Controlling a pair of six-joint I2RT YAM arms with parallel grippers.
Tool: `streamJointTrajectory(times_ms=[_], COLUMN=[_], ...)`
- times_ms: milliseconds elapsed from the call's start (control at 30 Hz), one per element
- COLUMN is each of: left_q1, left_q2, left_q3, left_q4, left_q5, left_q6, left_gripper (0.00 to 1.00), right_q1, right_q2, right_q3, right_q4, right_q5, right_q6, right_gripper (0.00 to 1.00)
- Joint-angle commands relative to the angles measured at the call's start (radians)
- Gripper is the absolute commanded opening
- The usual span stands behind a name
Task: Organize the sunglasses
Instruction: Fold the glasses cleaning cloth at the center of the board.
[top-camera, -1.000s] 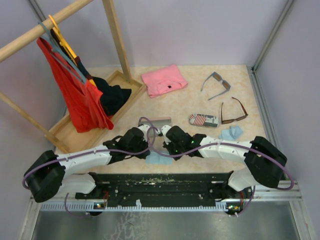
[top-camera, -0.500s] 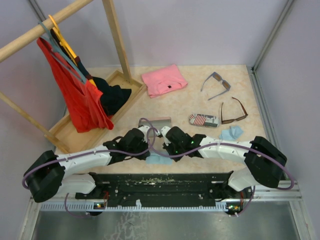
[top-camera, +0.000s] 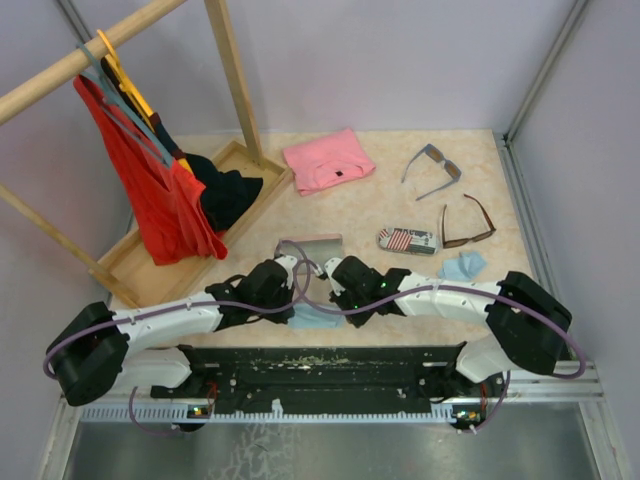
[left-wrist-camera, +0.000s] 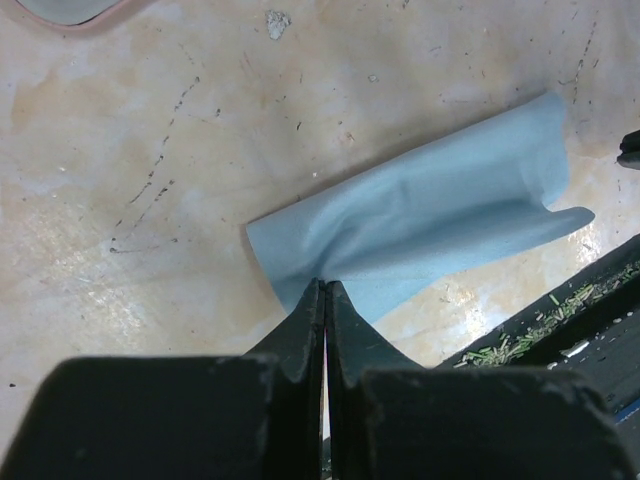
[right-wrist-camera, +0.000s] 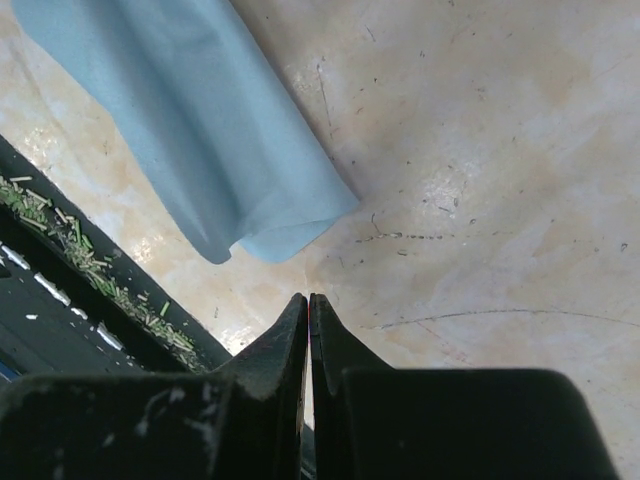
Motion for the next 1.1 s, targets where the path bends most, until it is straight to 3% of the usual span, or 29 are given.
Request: streamJointTrajectory(times_ms=[0, 233, 400, 500, 767, 1067], left_q1=[-0.014, -0.024, -0.025, -0.026, -0.029, -0.029], left_q2=[-0.023, -0.020, -0.024, -0.022, -0.022, -0.022], left_q3=[-0.003, 0.005, 0.007, 0.007, 0.007, 0.010], left_q4=[0.008, 0.008, 0.008, 0.009, 0.004, -0.001], left_q5=[0.012, 0.020, 0.020, 0.020, 0.008, 0.006], left_q6=[0.015, 0.016, 0.019, 0.018, 0.016, 0.015], left_gripper=[0.00, 0.00, 0.00, 0.00, 0.00, 0.00], right_q1=[0.012, 0.011, -0.010, -0.011, -0.034, -0.048], right_q2=[-0.003, -0.101, -0.205, -0.272, -0.410, -0.278], right_q3=[0.014, -0.019, -0.124, -0.200, -0.347, -0.338], right_q4=[-0.008, 0.043, 0.187, 0.296, 0.483, 0.570], right_q5=[0.022, 0.112, 0.172, 0.222, 0.267, 0.148], right_q6=[0.019, 0.124, 0.315, 0.439, 0.614, 0.732], right_gripper=[0.04, 0.11, 0.34, 0.40, 0.46, 0.46])
